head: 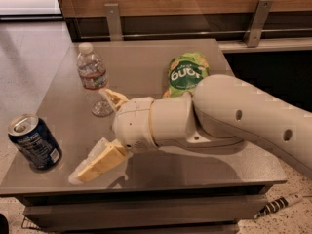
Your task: Pick pepsi can
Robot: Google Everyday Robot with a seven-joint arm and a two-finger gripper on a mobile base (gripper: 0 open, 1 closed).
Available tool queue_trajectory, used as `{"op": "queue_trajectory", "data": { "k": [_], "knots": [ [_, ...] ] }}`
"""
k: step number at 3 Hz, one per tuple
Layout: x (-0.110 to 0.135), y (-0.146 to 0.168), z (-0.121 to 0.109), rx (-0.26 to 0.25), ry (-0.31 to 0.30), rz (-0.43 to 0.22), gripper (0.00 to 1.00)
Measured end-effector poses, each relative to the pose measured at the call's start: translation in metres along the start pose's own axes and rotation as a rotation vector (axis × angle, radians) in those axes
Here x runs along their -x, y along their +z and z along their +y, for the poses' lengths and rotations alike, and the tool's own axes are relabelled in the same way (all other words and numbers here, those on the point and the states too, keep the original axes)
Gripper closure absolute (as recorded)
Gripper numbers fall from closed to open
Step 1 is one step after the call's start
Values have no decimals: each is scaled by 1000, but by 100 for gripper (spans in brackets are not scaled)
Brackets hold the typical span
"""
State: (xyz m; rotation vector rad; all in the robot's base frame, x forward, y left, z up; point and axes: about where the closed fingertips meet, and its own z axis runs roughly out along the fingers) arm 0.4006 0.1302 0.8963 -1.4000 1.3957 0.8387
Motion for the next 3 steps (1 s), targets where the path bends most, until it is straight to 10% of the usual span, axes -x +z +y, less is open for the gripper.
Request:
{"op": "queue_trajectory", "data": {
  "k": [3],
  "knots": [
    [6, 72, 6, 45, 13, -109, 0]
  ]
}}
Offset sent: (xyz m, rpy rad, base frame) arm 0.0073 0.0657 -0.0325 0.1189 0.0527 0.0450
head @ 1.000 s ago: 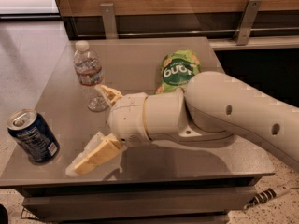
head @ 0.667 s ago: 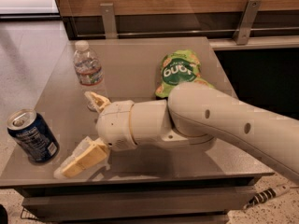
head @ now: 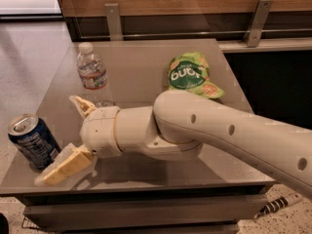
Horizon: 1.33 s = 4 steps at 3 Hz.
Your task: Pick pepsi can
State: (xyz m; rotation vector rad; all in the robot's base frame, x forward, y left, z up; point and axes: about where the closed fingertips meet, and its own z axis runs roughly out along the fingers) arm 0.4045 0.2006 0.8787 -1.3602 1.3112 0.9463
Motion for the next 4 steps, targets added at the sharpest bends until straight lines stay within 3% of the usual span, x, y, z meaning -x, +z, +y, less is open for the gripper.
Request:
{"op": "queue_trajectory", "data": {
  "k": [2, 3, 4],
  "knots": [
    [-1, 35, 0, 14, -1, -73, 0],
    [-2, 47, 1, 20, -12, -96, 18],
    [-1, 50, 2, 23, -16, -101, 47]
  ]
}}
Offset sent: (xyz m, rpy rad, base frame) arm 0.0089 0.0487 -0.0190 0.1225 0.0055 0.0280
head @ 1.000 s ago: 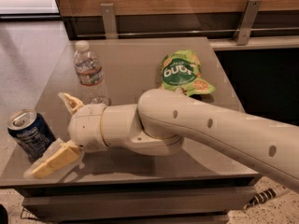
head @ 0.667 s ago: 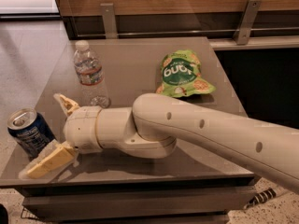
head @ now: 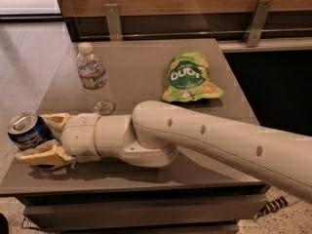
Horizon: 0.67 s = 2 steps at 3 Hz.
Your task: Pick pepsi can
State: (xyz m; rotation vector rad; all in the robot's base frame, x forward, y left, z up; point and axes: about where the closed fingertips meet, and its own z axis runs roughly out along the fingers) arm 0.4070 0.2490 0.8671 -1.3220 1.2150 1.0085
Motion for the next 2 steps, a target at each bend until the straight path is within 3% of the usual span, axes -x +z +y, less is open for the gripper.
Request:
{"op": "queue_trajectory", "data": {
  "k": [1, 2],
  "knots": [
    [1, 2, 2, 4, -3, 0, 78],
    [2, 3, 3, 6, -5, 0, 100]
  ]
}}
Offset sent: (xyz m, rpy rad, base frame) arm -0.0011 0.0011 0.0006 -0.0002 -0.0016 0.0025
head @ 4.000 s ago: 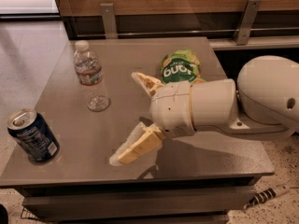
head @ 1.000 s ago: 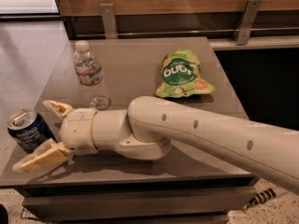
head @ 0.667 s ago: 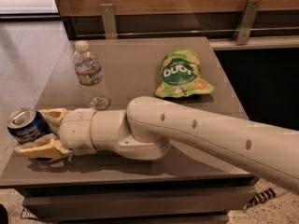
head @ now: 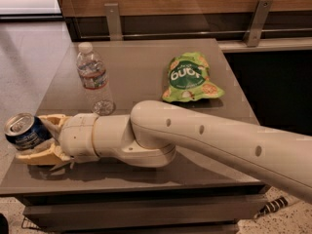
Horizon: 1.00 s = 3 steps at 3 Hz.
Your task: Pick pepsi can
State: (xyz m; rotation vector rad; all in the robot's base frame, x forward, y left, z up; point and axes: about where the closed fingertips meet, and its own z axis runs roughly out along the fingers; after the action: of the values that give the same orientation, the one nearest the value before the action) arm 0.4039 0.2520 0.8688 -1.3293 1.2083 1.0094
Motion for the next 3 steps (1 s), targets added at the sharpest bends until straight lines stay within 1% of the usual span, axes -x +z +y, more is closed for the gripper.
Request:
{"op": "queue_trajectory", "data": {
  "k": [1, 2, 3],
  "knots": [
    [0, 0, 0, 1, -1, 0, 100],
    [8, -1, 0, 13, -14, -29, 100],
    [24, -5, -3, 29, -38, -72, 100]
  ]
}}
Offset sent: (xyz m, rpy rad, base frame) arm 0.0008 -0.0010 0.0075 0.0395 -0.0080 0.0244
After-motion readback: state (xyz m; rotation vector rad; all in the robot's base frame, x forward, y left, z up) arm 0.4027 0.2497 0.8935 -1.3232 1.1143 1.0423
